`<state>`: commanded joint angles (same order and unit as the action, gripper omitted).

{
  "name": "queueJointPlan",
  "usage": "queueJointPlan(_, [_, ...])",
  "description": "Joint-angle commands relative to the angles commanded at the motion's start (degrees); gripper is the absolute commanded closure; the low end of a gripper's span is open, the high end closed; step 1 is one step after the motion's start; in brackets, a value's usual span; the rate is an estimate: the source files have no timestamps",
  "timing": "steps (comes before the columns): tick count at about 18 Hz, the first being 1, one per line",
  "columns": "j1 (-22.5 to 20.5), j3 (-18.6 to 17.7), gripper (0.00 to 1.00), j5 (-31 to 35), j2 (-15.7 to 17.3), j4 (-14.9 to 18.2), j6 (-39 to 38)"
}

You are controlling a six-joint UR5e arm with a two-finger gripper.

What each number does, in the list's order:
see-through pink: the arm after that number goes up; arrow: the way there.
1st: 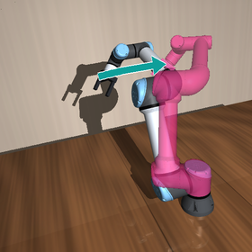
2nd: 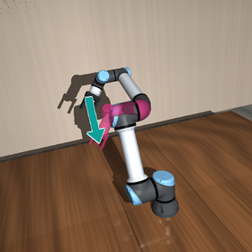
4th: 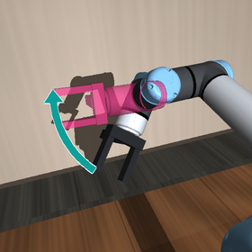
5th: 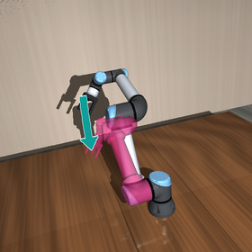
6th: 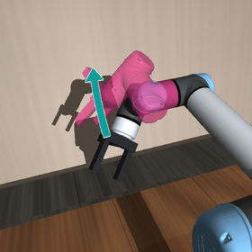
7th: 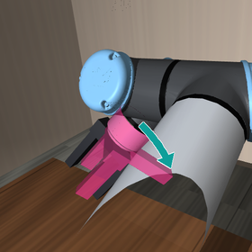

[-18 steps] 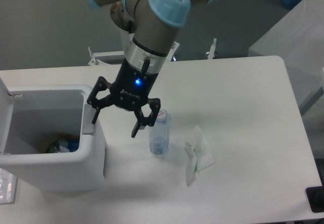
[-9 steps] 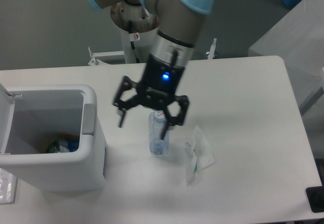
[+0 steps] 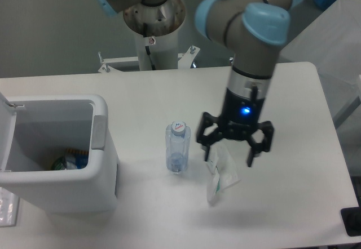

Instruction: Open the trash can

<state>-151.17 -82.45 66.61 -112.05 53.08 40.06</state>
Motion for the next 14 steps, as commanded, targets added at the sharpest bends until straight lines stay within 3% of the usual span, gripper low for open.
queueJointPlan(3, [0.0, 1.8, 0.00, 9.0, -2.5, 0.8, 8.2])
queueJointPlan(6, [-0.1, 2.2, 0.00, 14.1, -4.1, 1.7, 19.9])
queueJointPlan(9, [0.1, 1.7, 0.00, 19.8, -3.6, 7.0, 25.8])
queueJointPlan(14, [0.1, 1.2, 0.00, 20.9, -3.6, 8.9, 30.5])
